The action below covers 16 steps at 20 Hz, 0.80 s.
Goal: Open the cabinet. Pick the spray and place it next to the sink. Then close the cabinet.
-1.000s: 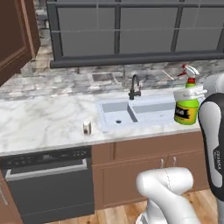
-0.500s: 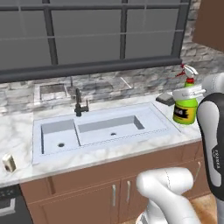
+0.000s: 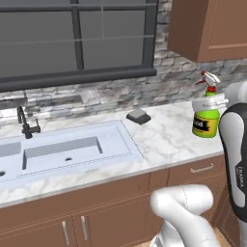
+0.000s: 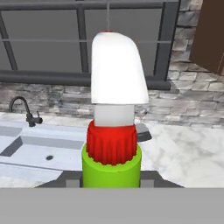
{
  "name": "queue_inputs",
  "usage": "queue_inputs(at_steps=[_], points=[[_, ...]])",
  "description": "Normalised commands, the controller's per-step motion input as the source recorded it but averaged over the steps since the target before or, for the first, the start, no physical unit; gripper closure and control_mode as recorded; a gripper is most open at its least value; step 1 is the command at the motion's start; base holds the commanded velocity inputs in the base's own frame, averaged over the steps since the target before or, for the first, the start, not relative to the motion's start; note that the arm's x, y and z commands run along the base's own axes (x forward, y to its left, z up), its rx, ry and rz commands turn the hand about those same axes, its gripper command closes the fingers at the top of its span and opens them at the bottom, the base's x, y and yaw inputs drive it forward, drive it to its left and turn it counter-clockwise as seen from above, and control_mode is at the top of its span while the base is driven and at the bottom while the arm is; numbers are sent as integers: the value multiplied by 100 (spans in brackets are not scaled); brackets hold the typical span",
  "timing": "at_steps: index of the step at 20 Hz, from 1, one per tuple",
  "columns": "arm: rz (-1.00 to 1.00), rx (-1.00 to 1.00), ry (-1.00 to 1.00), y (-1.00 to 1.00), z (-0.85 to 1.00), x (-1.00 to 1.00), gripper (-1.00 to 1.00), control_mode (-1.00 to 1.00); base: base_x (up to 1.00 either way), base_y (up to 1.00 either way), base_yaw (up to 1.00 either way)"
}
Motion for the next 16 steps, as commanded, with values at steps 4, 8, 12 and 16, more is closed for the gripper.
queue_inputs(at_steps=[4, 8, 12, 16], points=[[0, 0, 0, 0, 0, 0, 100, 100, 23, -77, 18], [0, 0, 0, 0, 0, 0, 100, 100, 10, -32, 11], [0, 0, 0, 0, 0, 0, 100, 100, 8, 8, -8], [0, 0, 0, 0, 0, 0, 100, 100, 0, 0, -2]])
